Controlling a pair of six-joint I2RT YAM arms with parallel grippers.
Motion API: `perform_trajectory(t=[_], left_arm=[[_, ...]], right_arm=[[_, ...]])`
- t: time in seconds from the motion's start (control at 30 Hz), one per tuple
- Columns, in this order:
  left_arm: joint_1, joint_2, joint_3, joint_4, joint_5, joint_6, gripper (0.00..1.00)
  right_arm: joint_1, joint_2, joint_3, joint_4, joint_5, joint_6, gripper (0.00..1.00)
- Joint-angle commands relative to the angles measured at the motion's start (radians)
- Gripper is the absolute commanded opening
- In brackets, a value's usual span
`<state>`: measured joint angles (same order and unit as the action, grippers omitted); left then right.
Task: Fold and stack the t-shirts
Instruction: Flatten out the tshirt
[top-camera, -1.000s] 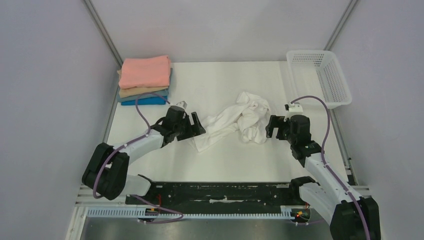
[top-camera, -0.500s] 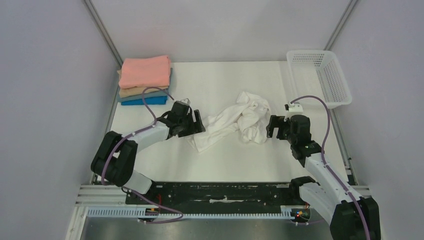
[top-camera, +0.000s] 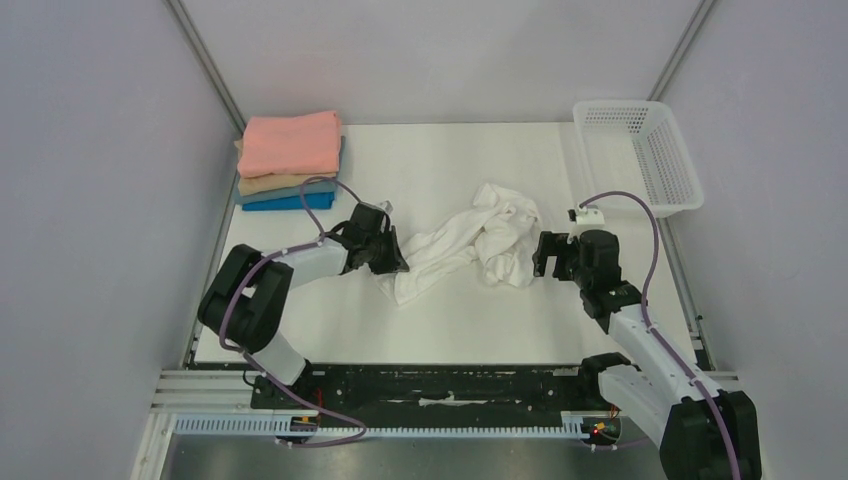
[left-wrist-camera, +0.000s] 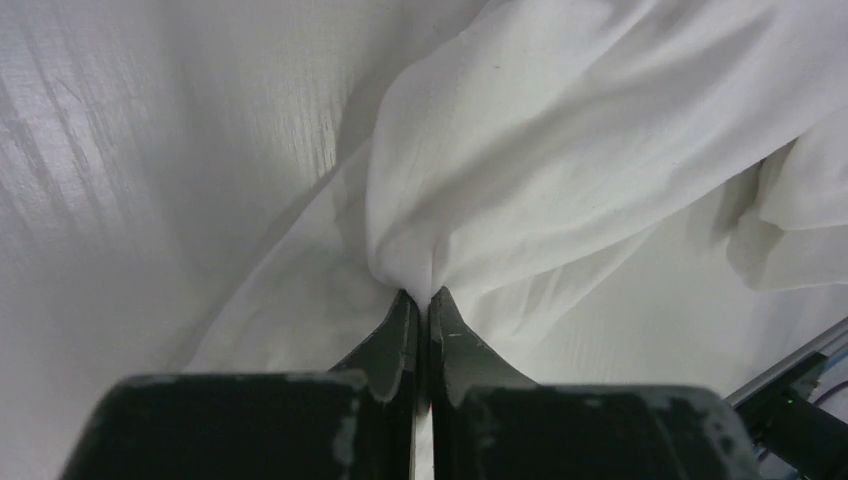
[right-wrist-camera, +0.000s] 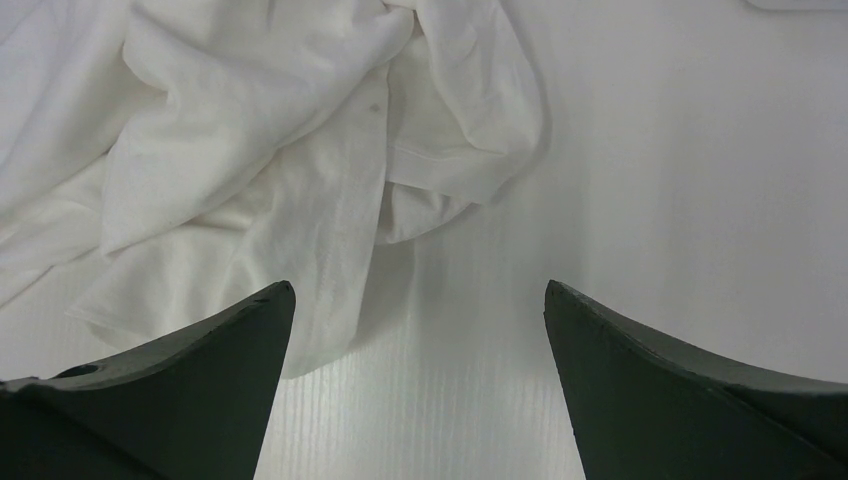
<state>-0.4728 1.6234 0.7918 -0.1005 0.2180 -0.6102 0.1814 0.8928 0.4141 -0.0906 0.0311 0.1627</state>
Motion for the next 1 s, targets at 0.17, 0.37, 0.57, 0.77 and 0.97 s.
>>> perform_trajectory(t=[0.17,0.37,0.57,0.77,0.97], left_arm=[[-0.004,-0.134,-0.032,0.092,0.058,-0.014,0.02],[-0.004,-0.264,-0.091,0.153,0.056,-0.046,0.02],[-0.004,-0.32,-0.1,0.156,0.018,-0.045,0.02],[-0.003,-0.423,-0.039,0.071,-0.112,-0.019,0.02],[-0.003,-0.647,0.074,-0.089,-0.34,0.017,0.02]], right_arm=[[0.005,0.001,-0.019,0.029,-0.092,-0.003,0.97],[0.029,0.039,-0.101,0.198,-0.289,0.099,0.9],[0.077,0.17,-0.101,0.332,-0.23,0.109,0.67],[0.078,0.111,-0.015,0.25,-0.052,0.079,0.0],[0.078,-0.094,0.179,-0.005,0.329,0.017,0.0]])
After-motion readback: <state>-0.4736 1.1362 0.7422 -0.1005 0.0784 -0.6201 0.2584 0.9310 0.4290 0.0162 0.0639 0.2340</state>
